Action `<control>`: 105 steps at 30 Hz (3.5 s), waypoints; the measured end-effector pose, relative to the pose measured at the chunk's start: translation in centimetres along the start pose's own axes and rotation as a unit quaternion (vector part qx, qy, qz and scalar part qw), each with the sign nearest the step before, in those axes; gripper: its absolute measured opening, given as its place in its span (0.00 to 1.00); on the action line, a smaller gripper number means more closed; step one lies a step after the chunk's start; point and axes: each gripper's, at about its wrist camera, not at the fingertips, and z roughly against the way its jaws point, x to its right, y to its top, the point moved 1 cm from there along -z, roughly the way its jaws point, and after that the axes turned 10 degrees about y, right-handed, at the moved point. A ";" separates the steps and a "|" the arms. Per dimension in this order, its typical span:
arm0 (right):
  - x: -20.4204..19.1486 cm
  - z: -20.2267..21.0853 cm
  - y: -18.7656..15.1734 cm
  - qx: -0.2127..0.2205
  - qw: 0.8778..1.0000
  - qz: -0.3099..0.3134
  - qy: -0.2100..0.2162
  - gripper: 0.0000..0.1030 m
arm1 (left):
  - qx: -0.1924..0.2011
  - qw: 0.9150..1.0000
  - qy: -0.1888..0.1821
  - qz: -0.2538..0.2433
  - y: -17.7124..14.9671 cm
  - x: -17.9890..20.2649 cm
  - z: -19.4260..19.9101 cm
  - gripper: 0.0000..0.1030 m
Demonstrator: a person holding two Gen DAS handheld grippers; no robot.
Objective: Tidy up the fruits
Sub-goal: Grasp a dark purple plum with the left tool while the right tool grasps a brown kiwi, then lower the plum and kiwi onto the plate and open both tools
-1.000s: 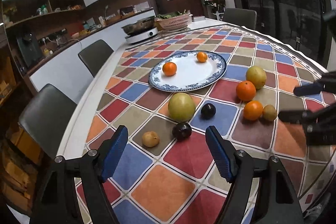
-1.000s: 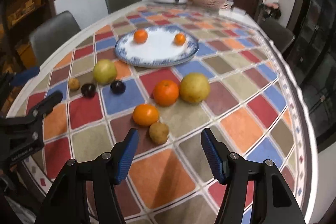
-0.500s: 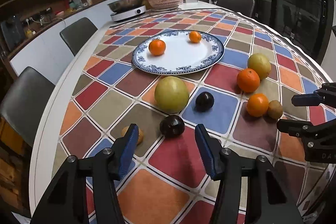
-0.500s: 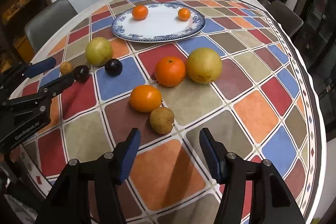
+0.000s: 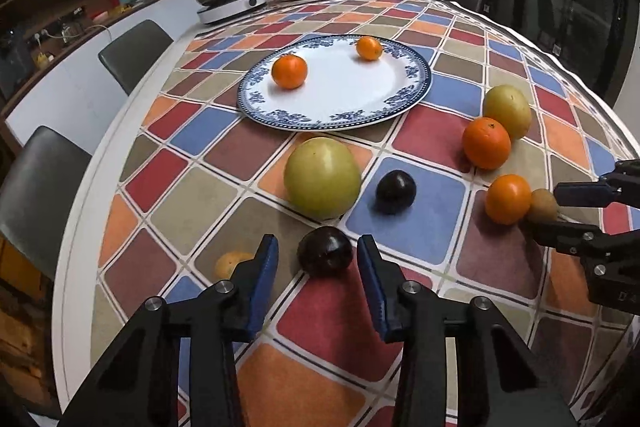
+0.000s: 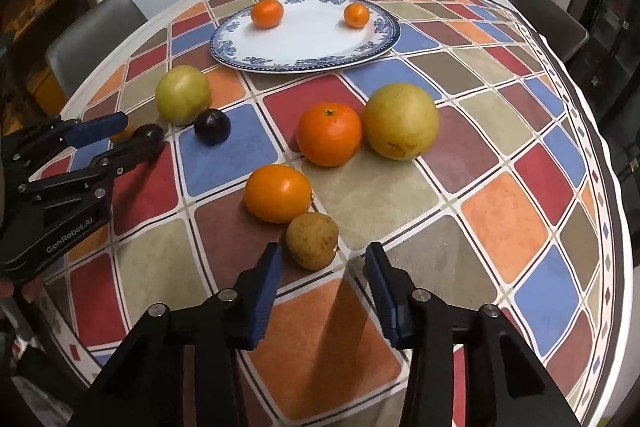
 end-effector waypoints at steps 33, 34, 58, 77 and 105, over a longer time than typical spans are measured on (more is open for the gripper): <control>-0.9 3.9 1.2 0.073 0.996 0.035 0.033 0.27 | 0.035 0.999 -0.031 0.022 1.3 -0.4 4.9 0.28; -1.0 4.0 1.5 0.075 0.996 0.038 0.033 0.27 | 0.037 0.999 -0.030 0.022 1.6 -0.5 5.0 0.28; -0.2 4.7 14.2 0.099 0.989 0.077 0.078 0.27 | 0.071 0.997 -0.035 0.008 11.6 -3.0 2.9 0.28; 3.2 -4.3 21.0 -0.003 0.995 0.021 0.095 0.27 | -0.047 0.995 -0.083 0.026 15.7 -3.0 -7.4 0.28; 3.1 -0.7 18.5 0.049 0.997 0.021 0.054 0.43 | -0.007 0.999 -0.028 0.044 14.5 -4.2 -1.9 0.53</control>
